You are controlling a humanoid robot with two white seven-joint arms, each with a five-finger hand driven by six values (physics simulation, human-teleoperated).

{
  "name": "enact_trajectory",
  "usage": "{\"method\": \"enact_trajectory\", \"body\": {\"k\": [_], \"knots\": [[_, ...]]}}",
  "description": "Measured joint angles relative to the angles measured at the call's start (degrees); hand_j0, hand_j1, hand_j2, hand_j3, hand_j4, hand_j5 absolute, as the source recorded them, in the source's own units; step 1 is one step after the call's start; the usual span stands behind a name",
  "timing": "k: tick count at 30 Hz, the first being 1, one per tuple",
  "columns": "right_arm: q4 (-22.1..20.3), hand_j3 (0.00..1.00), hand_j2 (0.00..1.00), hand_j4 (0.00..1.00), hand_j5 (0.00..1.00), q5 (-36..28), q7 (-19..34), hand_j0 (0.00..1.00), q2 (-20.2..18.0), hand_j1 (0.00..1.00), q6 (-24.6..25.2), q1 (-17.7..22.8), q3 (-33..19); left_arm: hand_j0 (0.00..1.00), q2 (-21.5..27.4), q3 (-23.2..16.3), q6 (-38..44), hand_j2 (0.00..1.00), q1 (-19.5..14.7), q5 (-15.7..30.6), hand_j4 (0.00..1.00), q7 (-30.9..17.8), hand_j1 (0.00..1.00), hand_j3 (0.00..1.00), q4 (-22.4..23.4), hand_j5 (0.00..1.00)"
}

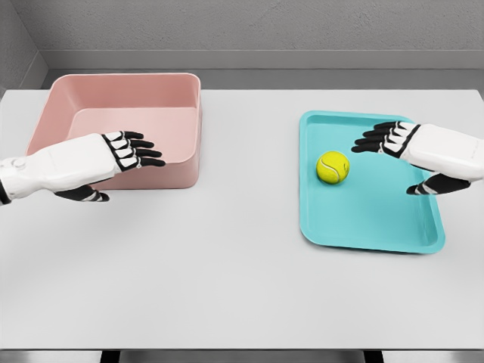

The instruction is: Put the tennis from the blue tray into the pink basket with both arms

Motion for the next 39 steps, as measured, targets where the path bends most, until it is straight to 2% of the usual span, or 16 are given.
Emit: {"method": "enact_trajectory", "body": {"k": [4, 7, 13, 15, 19, 27, 32, 39], "knots": [[0.24, 1.00, 1.00, 1.00, 1.00, 0.32, 0.03, 1.00, 0.80, 1.00, 0.00, -0.53, 0.21, 1.00, 0.12, 0.01, 0.00, 1.00, 0.09, -0.04, 1.00, -0.02, 1.00, 1.00, -0.25, 1.00], [1.52, 1.00, 1.00, 1.00, 1.00, 3.41, 0.09, 1.00, 2.98, 1.00, 0.01, -2.81, 0.31, 1.00, 0.11, 0.00, 0.00, 1.00, 0.17, -0.05, 1.00, -0.03, 1.00, 1.00, -0.37, 1.00], [5.03, 1.00, 1.00, 1.00, 1.00, 6.60, 4.65, 1.00, 6.93, 1.00, 0.00, -5.89, 0.89, 1.00, 0.09, 0.00, 0.00, 1.00, 0.17, -0.05, 1.00, -0.04, 1.00, 1.00, -0.43, 1.00], [7.14, 1.00, 1.00, 1.00, 1.00, 7.44, 5.76, 1.00, 8.76, 1.00, 0.02, -9.58, 2.45, 1.00, 0.09, 0.00, 0.00, 1.00, 0.17, -0.03, 1.00, -0.04, 1.00, 1.00, -0.43, 1.00], [12.03, 1.00, 1.00, 1.00, 1.00, 8.72, 7.27, 1.00, 12.53, 1.00, -0.01, -10.99, 5.05, 1.00, 0.13, 0.01, 0.00, 1.00, 0.27, 0.02, 1.00, -0.04, 1.00, 1.00, -0.42, 1.00], [21.99, 0.97, 0.97, 0.97, 0.97, 10.68, 10.11, 0.97, 19.51, 0.97, -0.02, -14.15, 6.83, 1.00, 0.24, 0.01, 0.00, 1.00, 0.26, 0.03, 1.00, -0.04, 1.00, 1.00, -0.36, 1.00], [25.31, 0.91, 0.91, 0.91, 0.91, 11.64, 10.52, 0.91, 22.60, 0.91, -0.04, -14.33, 7.59, 1.00, 0.25, -0.12, 0.01, 1.00, 0.26, -1.23, 1.00, -0.04, 1.00, 1.00, -0.40, 1.00], [26.50, 0.90, 0.90, 0.90, 0.90, 12.96, 10.66, 0.90, 24.24, 0.90, -0.04, -14.33, 7.83, 1.00, 0.87, -1.15, 0.00, 1.00, 0.26, -4.88, 1.00, -1.29, 1.00, 1.00, -0.42, 1.00]]}}
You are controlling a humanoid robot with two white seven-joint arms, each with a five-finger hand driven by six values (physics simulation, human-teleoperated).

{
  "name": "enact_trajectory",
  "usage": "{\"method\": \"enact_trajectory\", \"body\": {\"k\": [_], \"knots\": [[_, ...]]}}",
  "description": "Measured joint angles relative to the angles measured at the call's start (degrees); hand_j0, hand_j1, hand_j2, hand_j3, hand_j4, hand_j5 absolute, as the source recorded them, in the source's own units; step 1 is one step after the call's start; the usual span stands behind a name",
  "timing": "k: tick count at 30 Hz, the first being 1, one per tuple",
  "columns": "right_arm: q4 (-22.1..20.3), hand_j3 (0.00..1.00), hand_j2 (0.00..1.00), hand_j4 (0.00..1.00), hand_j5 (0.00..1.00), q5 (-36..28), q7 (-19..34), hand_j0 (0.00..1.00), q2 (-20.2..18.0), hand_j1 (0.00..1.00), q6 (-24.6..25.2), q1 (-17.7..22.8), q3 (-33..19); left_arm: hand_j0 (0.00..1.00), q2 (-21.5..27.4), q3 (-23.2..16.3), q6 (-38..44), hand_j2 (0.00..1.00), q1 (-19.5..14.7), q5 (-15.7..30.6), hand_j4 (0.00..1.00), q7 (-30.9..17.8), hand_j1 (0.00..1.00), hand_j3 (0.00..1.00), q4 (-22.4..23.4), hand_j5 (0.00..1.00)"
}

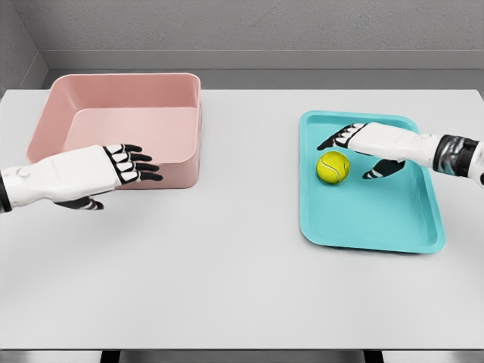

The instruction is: Put the tennis from the blue tray into the pink basket with both arms

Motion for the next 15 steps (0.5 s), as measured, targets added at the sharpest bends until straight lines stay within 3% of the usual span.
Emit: {"method": "enact_trajectory", "body": {"k": [15], "knots": [[2.31, 0.89, 0.89, 0.89, 0.89, 2.58, -0.06, 0.89, 2.54, 0.89, 0.00, 0.00, 1.10, 1.00, 0.96, -0.86, 0.00, 1.00, 0.00, -0.42, 1.00, -0.25, 1.00, 1.00, -0.02, 1.00]]}}
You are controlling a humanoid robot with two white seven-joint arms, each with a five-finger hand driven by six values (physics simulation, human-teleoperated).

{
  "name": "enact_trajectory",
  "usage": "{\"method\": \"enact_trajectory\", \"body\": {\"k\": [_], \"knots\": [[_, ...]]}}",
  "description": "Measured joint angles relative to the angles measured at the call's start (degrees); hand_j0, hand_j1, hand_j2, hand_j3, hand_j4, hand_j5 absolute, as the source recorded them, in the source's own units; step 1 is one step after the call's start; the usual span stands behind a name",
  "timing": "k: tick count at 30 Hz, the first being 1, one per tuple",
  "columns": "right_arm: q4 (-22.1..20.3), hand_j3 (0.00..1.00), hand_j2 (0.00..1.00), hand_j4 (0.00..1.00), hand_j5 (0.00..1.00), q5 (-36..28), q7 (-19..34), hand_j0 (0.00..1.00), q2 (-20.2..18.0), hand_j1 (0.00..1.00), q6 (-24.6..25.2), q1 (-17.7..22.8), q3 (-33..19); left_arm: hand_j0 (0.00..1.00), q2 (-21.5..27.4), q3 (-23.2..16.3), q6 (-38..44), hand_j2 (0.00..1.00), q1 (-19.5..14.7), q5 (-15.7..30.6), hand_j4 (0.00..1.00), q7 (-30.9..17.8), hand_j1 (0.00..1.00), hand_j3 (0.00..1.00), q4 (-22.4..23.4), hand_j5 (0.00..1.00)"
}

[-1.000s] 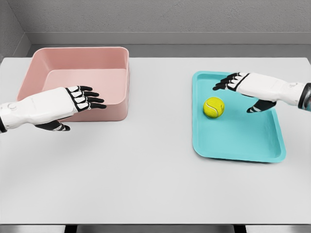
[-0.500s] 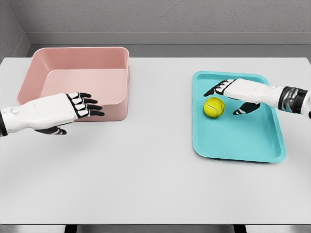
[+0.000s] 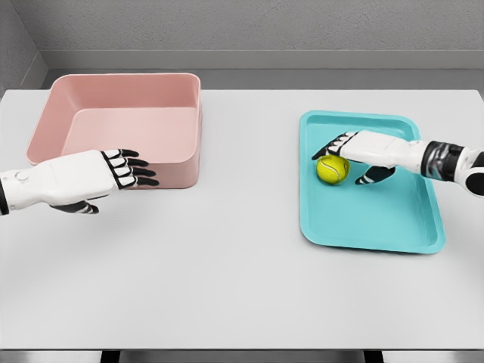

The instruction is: Put the tennis from the blue tray into the pink basket with both arms

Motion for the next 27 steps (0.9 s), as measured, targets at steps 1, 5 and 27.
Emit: {"method": "enact_trajectory", "body": {"k": [1, 5, 27], "knots": [[0.07, 0.89, 0.89, 0.89, 0.89, 0.05, 0.00, 0.89, 0.16, 0.89, 0.00, -0.09, 0.02, 1.00, 0.00, 0.00, 0.00, 1.00, -0.08, 0.03, 1.00, 0.00, 1.00, 1.00, 0.00, 1.00], [0.24, 0.89, 0.89, 0.89, 0.89, 0.18, -0.01, 0.89, 0.46, 0.89, 0.00, -0.09, 0.06, 1.00, 0.01, 0.00, 0.00, 1.00, 0.00, 0.08, 1.00, 0.00, 1.00, 1.00, 0.00, 1.00], [0.54, 0.75, 0.75, 0.75, 0.75, 0.35, 0.00, 0.75, 1.17, 0.75, 0.00, 0.00, 0.07, 1.00, 0.03, -0.01, 0.00, 1.00, 0.00, 0.01, 1.00, -0.01, 1.00, 1.00, 0.00, 1.00]]}}
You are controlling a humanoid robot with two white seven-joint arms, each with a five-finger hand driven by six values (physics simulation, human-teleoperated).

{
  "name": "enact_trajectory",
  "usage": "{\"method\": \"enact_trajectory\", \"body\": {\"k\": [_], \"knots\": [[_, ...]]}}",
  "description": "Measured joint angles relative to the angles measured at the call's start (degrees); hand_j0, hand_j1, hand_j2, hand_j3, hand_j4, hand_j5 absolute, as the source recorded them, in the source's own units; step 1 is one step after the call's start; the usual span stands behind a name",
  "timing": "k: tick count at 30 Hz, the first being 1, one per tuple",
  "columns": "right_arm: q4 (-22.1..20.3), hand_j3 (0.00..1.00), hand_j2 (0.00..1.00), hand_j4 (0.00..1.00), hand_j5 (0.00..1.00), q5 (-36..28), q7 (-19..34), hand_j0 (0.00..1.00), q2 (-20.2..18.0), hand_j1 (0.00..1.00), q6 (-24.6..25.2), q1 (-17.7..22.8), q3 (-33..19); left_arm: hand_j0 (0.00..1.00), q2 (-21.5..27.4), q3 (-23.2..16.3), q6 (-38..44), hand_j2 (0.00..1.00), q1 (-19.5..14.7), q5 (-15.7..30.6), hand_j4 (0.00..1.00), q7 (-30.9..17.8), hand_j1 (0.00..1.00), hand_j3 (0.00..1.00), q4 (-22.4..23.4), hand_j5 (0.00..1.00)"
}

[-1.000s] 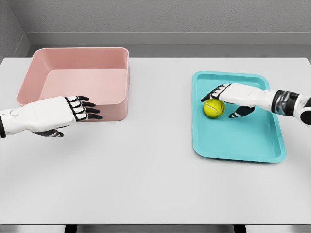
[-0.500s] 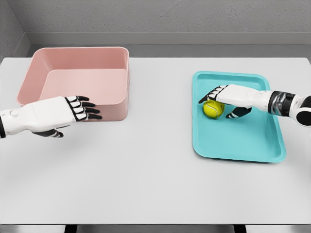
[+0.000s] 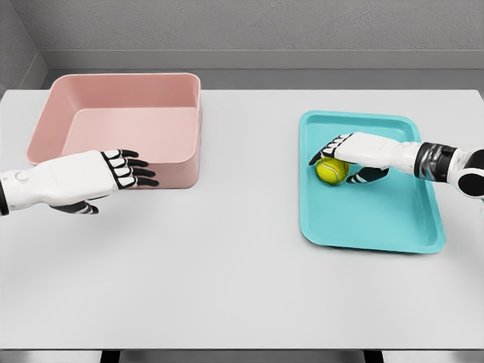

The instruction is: Put the tennis from the blue tray into the pink basket with both arms

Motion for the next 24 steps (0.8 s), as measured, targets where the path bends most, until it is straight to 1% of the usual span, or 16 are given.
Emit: {"method": "enact_trajectory", "body": {"k": [3, 4, 7, 8, 10, 13, 24], "knots": [[-0.01, 0.71, 0.71, 0.71, 0.71, -0.06, -0.01, 0.71, 0.00, 0.71, 0.02, 0.09, 0.03, 1.00, -0.01, -0.01, 0.00, 1.00, 0.00, 0.00, 1.00, -0.01, 1.00, 1.00, 0.00, 1.00], [-0.01, 0.68, 0.68, 0.68, 0.68, -0.06, -0.02, 0.68, 0.00, 0.68, 0.03, 0.09, 0.03, 1.00, -0.01, -0.02, 0.00, 1.00, 0.00, -0.02, 1.00, 0.00, 1.00, 1.00, 0.00, 1.00], [0.02, 0.68, 0.68, 0.68, 0.68, -0.07, -0.02, 0.68, 0.00, 0.68, 0.05, 0.18, 0.02, 1.00, -0.06, -0.01, 0.00, 1.00, -0.09, -0.05, 1.00, -0.01, 1.00, 1.00, 0.00, 1.00], [0.02, 0.65, 0.65, 0.65, 0.65, -0.08, -0.04, 0.65, 0.00, 0.65, 0.06, 0.26, 0.02, 1.00, -0.07, 0.00, 0.00, 1.00, -0.09, -0.06, 1.00, 0.00, 1.00, 1.00, 0.02, 1.00], [-0.01, 0.63, 0.63, 0.63, 0.63, -0.09, -0.07, 0.63, 0.00, 0.63, 0.08, 0.26, 0.01, 1.00, -0.09, 0.01, 0.00, 1.00, -0.09, -0.08, 1.00, 0.00, 1.00, 1.00, 0.05, 1.00], [-0.04, 0.57, 0.57, 0.57, 0.57, -0.11, -0.10, 0.57, -0.01, 0.57, 0.13, 0.35, -0.05, 1.00, -0.10, 0.02, 0.00, 1.00, -0.09, -0.09, 1.00, -0.01, 1.00, 1.00, 0.06, 1.00], [-0.42, 0.52, 0.52, 0.52, 0.52, 0.12, -0.02, 0.52, 0.00, 0.52, -0.02, 0.00, -0.31, 1.00, -0.16, -0.01, 0.00, 1.00, -0.09, -0.09, 1.00, 0.00, 1.00, 1.00, 0.02, 1.00]]}}
